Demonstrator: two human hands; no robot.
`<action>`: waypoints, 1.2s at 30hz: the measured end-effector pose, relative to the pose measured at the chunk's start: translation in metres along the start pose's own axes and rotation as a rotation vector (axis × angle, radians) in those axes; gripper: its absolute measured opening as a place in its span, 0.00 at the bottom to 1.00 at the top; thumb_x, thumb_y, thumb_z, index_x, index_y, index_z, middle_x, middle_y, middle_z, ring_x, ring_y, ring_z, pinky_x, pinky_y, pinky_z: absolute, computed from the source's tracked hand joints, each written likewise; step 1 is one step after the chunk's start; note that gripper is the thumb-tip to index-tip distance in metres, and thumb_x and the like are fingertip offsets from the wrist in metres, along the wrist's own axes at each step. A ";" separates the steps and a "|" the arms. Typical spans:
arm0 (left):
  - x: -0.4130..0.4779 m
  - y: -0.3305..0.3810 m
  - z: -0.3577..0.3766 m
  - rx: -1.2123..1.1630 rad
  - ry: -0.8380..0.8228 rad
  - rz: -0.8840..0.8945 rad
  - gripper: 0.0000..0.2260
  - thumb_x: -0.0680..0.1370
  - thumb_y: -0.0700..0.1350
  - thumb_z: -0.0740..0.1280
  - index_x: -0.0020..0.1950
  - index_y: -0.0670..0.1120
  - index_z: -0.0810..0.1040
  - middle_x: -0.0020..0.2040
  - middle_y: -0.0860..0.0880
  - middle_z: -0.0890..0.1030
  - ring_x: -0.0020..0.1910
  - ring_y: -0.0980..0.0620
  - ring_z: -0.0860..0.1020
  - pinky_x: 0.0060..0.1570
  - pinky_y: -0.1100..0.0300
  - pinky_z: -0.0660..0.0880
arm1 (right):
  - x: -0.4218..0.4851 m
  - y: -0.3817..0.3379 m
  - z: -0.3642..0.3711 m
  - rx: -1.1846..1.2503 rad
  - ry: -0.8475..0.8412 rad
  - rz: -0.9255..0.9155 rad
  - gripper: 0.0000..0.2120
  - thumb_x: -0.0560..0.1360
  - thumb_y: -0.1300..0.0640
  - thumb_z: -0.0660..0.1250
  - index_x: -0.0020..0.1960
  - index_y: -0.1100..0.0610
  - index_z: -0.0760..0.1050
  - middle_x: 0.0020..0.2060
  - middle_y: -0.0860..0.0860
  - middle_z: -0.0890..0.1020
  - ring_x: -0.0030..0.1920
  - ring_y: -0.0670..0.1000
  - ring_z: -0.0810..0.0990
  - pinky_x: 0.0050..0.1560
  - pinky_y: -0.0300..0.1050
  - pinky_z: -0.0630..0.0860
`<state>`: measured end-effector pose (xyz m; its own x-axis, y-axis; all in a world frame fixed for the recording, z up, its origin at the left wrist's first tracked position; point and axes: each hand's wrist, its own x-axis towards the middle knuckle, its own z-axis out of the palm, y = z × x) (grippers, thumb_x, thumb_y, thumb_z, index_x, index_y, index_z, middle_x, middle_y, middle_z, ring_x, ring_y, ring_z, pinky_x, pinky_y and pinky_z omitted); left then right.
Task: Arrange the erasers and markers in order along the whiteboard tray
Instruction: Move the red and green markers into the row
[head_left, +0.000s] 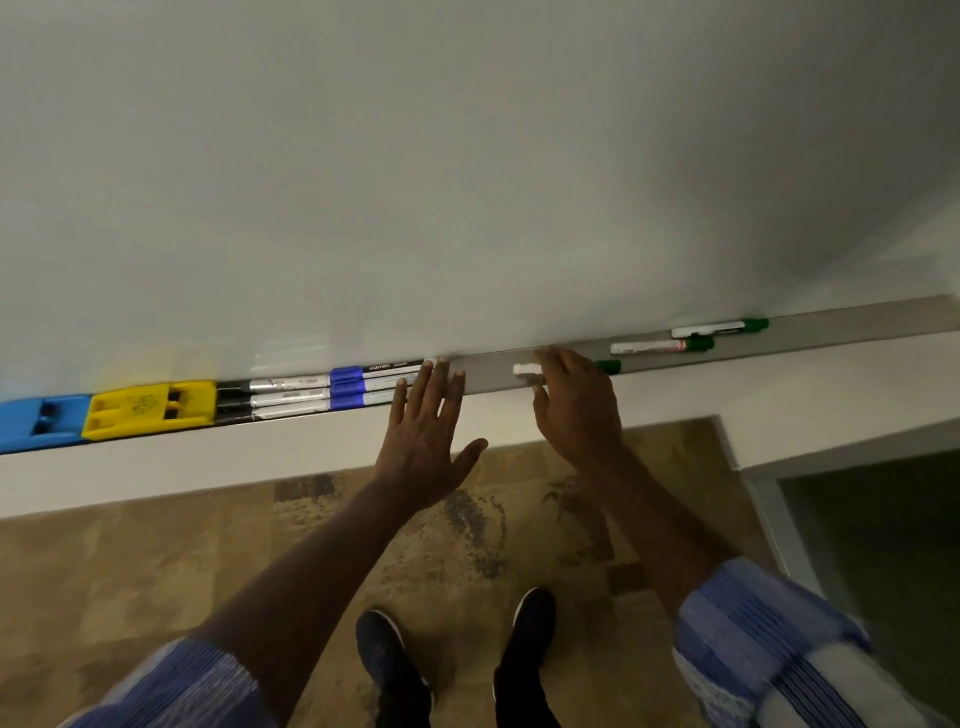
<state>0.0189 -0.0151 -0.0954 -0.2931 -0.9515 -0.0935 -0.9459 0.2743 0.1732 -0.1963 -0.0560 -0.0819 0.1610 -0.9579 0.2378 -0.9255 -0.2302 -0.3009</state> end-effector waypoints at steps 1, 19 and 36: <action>0.003 0.006 0.001 0.002 -0.005 0.008 0.39 0.80 0.68 0.49 0.82 0.45 0.46 0.83 0.42 0.45 0.81 0.43 0.41 0.79 0.41 0.46 | 0.002 0.007 -0.003 -0.028 -0.056 -0.014 0.19 0.75 0.57 0.72 0.64 0.60 0.77 0.57 0.57 0.82 0.58 0.58 0.80 0.60 0.53 0.76; 0.032 0.046 -0.003 -0.126 0.111 0.073 0.35 0.81 0.62 0.53 0.81 0.41 0.57 0.80 0.40 0.60 0.80 0.42 0.56 0.77 0.42 0.60 | 0.027 0.024 -0.051 0.400 0.208 0.070 0.08 0.78 0.60 0.68 0.56 0.60 0.76 0.50 0.54 0.78 0.46 0.49 0.78 0.43 0.39 0.76; 0.061 0.037 -0.024 -0.129 0.254 0.078 0.05 0.78 0.41 0.67 0.52 0.42 0.79 0.44 0.43 0.79 0.38 0.42 0.75 0.34 0.51 0.71 | 0.025 0.005 -0.028 1.359 0.095 1.042 0.18 0.76 0.64 0.71 0.63 0.56 0.71 0.57 0.59 0.78 0.51 0.58 0.84 0.48 0.52 0.84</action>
<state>-0.0309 -0.0668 -0.0712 -0.3049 -0.9370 0.1704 -0.8916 0.3437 0.2948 -0.2067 -0.0763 -0.0516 -0.3401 -0.7851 -0.5176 0.3235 0.4191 -0.8484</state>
